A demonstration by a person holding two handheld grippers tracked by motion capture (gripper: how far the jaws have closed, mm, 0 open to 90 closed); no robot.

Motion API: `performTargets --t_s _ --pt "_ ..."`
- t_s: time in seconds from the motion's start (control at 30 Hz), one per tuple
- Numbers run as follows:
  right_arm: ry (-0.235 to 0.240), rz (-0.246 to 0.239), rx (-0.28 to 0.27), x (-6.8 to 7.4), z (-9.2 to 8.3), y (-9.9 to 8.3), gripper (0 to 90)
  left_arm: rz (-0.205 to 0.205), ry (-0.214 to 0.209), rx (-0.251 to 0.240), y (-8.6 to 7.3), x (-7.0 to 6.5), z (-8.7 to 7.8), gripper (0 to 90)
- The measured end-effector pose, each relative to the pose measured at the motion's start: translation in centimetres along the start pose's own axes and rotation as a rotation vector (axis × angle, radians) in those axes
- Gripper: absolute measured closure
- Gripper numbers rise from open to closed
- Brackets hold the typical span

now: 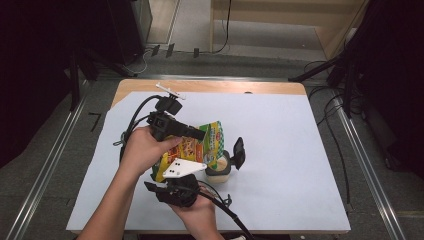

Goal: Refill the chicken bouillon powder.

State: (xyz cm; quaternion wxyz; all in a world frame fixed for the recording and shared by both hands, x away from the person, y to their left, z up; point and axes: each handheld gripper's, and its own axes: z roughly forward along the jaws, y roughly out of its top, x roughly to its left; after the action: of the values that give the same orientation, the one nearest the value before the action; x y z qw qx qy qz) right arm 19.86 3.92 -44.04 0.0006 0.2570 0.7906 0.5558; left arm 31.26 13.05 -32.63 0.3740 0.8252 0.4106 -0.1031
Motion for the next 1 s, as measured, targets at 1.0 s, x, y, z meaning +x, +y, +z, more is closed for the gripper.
performTargets --t_s 1.0 --pt "-0.008 -0.036 -0.012 -0.11 -0.04 -0.77 66.9 0.014 0.003 0.040 -0.19 -0.04 0.00 77.9"
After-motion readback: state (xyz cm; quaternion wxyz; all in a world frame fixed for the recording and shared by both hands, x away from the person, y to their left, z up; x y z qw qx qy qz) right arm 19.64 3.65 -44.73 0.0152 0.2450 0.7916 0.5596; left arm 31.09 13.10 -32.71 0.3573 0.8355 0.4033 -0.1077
